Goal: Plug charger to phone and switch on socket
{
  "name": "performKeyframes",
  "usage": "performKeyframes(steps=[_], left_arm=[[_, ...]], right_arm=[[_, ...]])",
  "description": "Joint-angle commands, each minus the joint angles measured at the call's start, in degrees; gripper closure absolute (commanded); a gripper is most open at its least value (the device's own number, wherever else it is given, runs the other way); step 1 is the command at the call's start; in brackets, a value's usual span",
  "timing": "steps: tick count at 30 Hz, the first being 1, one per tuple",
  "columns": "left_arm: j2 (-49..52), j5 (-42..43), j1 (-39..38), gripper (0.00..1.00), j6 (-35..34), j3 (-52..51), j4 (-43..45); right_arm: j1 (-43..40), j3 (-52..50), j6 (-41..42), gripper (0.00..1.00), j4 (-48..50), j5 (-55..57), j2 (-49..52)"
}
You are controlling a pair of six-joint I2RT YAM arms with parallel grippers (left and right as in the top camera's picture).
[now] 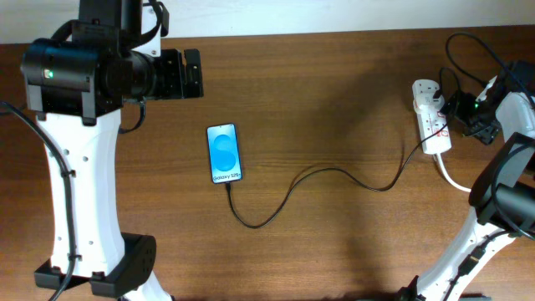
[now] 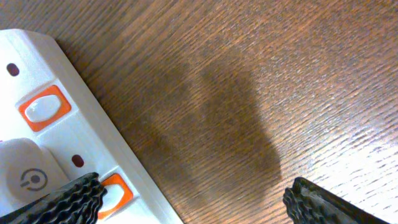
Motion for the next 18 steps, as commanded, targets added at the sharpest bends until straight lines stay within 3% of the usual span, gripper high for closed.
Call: performKeyframes(steps=[1,18], left_arm=[[-0.66,-0.63,0.24,0.01,-0.28,-0.20,-0.04],[-0.66,-0.63,0.24,0.01,-0.28,-0.20,-0.04]], right_arm=[[2.34,-1.90,-2.14,0.02,-3.17,-0.63,2.93],[3.41,-1.88,-2.14,0.02,-4.24,-0.46,2.93]])
